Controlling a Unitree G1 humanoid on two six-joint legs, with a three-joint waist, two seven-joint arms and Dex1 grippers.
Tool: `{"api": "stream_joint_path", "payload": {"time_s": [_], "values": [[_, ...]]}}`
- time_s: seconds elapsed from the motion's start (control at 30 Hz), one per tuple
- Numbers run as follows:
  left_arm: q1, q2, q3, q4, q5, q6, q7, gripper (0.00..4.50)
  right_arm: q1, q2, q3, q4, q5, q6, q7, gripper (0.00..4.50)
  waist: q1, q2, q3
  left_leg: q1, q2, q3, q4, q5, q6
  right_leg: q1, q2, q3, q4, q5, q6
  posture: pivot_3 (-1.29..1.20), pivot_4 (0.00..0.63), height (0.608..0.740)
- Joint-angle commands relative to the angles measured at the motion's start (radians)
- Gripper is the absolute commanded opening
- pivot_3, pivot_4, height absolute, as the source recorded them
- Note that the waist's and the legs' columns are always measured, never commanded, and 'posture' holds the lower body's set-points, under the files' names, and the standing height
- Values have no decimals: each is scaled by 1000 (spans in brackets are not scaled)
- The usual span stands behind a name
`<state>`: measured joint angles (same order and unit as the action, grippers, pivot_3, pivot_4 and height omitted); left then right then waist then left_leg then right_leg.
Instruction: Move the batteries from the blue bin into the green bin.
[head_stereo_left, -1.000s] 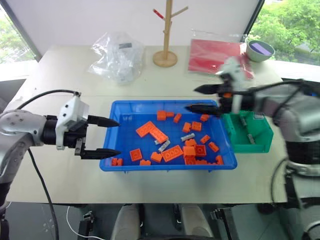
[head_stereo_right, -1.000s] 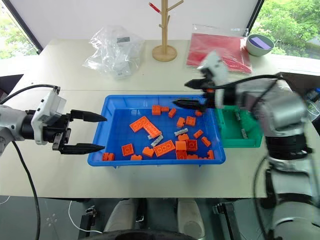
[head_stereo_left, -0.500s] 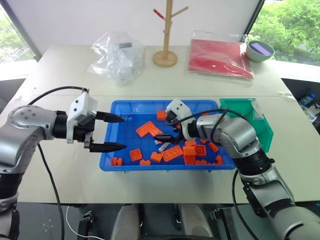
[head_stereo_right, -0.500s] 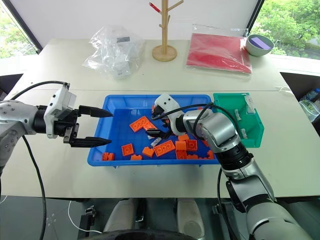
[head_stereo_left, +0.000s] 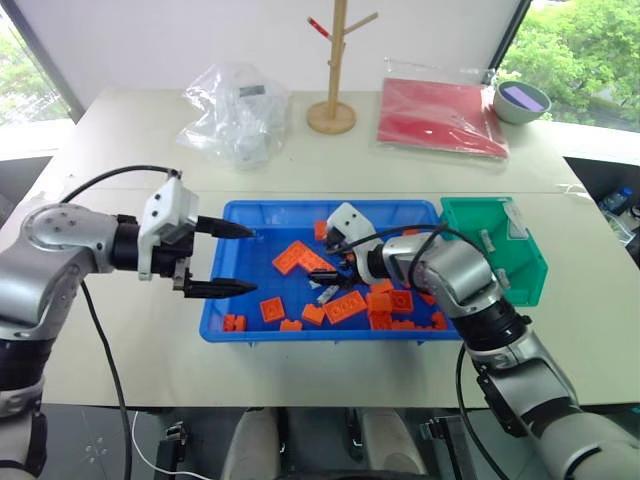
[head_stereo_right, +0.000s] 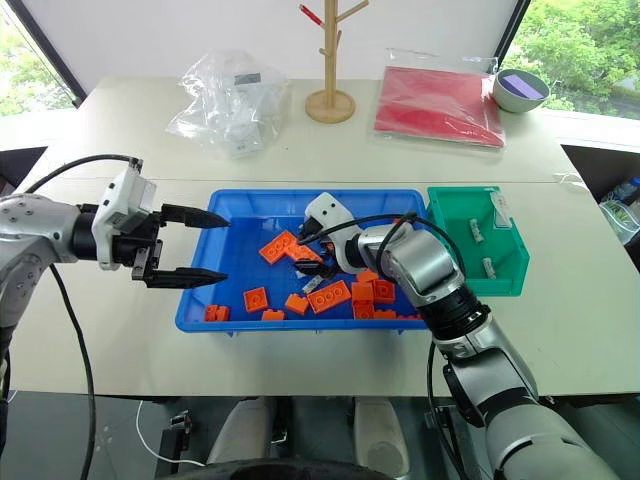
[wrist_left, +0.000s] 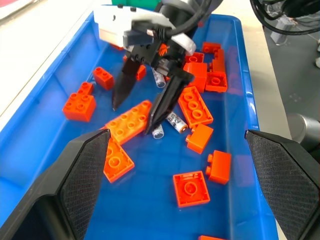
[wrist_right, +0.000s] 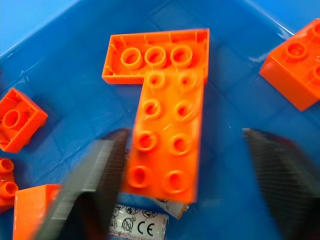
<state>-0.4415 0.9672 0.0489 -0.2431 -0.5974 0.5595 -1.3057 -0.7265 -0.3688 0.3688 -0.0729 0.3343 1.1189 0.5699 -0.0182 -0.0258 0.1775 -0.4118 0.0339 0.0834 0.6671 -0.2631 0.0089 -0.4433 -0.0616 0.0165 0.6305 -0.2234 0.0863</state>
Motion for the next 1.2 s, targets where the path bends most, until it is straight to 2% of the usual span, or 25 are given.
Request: {"api": "stream_joint_path", "payload": {"time_s": [0.03,0.07,0.27,0.5,0.7,0.83,0.9,1.03,1.1,1.2], "values": [[-11,0,8,-5,6,-18,-1,4500,-10,11,-10,-11,-7,-20,9,1569,0,0,0,0,0,0,0,0,0,0,0,0,0,0,0,0,150,736],[-10,-1,8,-6,6,-19,0,4500,-12,12,-13,-13,-5,-18,12,1191,0,0,0,0,0,0,0,0,0,0,0,0,0,0,0,0,150,736],[-8,-7,11,-5,7,-23,7,4500,-57,46,-30,-7,9,-32,35,1214,-2,0,0,0,0,0,0,0,0,0,0,0,0,0,0,0,150,736],[-12,-30,-7,-17,15,-27,17,4500,-151,154,76,138,-58,-193,99,1214,-3,0,0,0,0,-1,0,0,0,0,1,0,0,1,2,0,150,736],[-17,-47,-13,-26,15,-23,29,4500,-218,168,149,243,-143,-324,180,4130,1,0,0,0,0,0,0,0,0,0,0,-1,0,1,2,0,150,736],[-6,-50,-10,-36,12,-27,31,4500,-251,32,143,170,-153,-343,320,4130,4,0,0,0,0,-1,0,0,0,0,-1,0,0,1,1,0,150,736],[-1,-50,-8,-36,12,-31,29,4500,-247,-61,165,109,-160,-347,404,4130,7,0,0,0,-1,-1,0,0,0,1,-1,-1,0,1,1,0,150,736],[-2,-53,-13,-28,19,-42,27,4500,-213,-172,211,36,-188,-375,504,4130,-4,0,0,0,0,-1,0,0,0,0,-1,-1,0,0,0,0,150,736],[-6,-56,-16,-25,21,-45,28,4500,-194,-201,224,23,-205,-393,530,4130,-6,0,0,1,0,-1,-1,0,0,0,1,-1,0,0,0,0,150,736],[-15,-62,-21,-25,21,-45,30,4500,-179,-179,226,65,-241,-422,505,4130,-5,0,0,1,2,-1,-1,0,0,0,3,-1,1,0,0,0,150,736]]}}
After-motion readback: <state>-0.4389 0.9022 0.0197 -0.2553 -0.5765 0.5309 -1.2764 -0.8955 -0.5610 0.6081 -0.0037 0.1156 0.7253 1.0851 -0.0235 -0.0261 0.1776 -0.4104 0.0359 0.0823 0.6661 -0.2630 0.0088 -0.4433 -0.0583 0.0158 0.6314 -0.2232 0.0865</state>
